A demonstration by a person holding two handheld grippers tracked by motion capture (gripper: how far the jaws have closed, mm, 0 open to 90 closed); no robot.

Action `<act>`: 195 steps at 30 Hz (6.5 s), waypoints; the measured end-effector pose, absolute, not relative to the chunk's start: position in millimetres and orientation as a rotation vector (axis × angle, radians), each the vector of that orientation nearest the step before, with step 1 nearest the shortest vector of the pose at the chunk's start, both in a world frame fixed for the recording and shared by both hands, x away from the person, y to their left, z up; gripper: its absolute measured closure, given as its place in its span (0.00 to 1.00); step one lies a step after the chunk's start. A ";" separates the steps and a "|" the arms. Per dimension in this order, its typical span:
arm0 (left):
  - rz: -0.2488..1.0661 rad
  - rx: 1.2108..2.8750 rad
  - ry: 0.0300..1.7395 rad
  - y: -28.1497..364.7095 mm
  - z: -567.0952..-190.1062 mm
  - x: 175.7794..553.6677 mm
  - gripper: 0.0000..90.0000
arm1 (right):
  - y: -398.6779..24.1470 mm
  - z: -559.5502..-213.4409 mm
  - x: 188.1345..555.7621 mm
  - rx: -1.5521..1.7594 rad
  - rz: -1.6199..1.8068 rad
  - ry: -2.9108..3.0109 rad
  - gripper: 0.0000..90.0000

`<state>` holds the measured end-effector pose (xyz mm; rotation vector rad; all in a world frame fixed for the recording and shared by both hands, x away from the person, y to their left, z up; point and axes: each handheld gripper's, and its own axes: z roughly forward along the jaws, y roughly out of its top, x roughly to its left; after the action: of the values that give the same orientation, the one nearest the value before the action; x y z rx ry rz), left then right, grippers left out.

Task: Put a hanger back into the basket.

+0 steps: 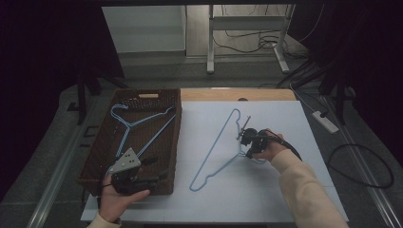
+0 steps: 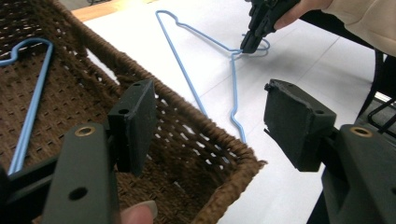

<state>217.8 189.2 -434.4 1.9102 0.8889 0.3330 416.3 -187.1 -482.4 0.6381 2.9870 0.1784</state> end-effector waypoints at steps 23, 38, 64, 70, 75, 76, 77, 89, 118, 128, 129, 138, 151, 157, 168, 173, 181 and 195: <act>0.279 1.993 0.815 140.0 -428.5 221.4 0.39 | -196.5 -464.0 393.4 0.666 0.144 2.988 0.96; 0.233 2.063 0.777 101.4 -435.4 232.8 0.39 | -195.0 -464.3 392.0 0.652 0.149 2.988 0.96; 0.149 2.222 0.781 30.4 -482.7 267.0 0.39 | -193.8 -466.9 389.5 0.641 0.148 2.985 0.96; 0.159 2.243 0.803 20.8 -493.2 277.9 0.39 | -193.8 -466.5 388.9 0.644 0.147 2.985 0.96; 0.158 2.257 0.810 14.8 -499.6 285.1 0.41 | -194.3 -465.0 388.1 0.654 0.149 2.984 0.96; 0.155 2.264 0.811 13.1 -501.6 287.5 0.41 | -194.3 -464.6 387.7 0.653 0.148 2.984 0.96; 0.151 2.269 0.815 10.1 -504.6 290.5 0.42 | -194.1 -463.8 387.1 0.650 0.143 2.982 0.96; 0.110 2.308 0.846 -0.2 -522.9 308.1 0.60 | -192.4 -460.4 384.5 0.637 0.143 2.979 0.96; 0.048 2.232 0.912 7.5 -517.3 309.0 0.96 | -243.2 -409.7 380.2 0.929 1.040 2.535 0.41; 0.076 2.173 0.934 18.8 -512.2 303.8 0.96 | -295.6 -424.4 372.3 1.118 1.259 2.322 0.40; 0.081 2.162 0.934 19.8 -511.1 303.0 0.96 | -301.7 -429.8 369.8 1.135 1.264 2.298 0.40; 0.111 2.106 0.931 27.1 -498.5 292.7 0.96 | -317.1 -460.1 350.6 1.162 1.301 2.273 0.40; 0.089 2.029 0.917 34.4 -480.4 282.6 0.97 | -317.5 -478.6 334.1 1.103 1.297 2.311 0.40; 0.081 1.985 0.900 41.1 -464.5 278.1 0.97 | -319.3 -484.1 327.5 1.087 1.295 2.315 0.39; 0.080 1.902 0.850 64.9 -425.4 271.2 0.97 | -320.7 -485.7 323.4 1.085 1.306 2.308 0.39; 0.094 1.864 0.832 84.7 -406.5 268.6 0.97 | -321.4 -486.9 322.9 1.091 1.297 2.311 0.39; 0.115 1.810 0.841 132.5 -386.7 269.6 0.97 | -320.0 -488.7 322.9 1.086 1.294 2.320 0.39; 0.183 1.712 0.949 209.1 -379.4 276.7 0.97 | -316.5 -491.4 322.9 1.077 1.283 2.346 0.39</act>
<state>276.7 209.1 -379.4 1.7116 0.9488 0.1831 322.9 -316.5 -491.4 1.0770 2.3462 1.2828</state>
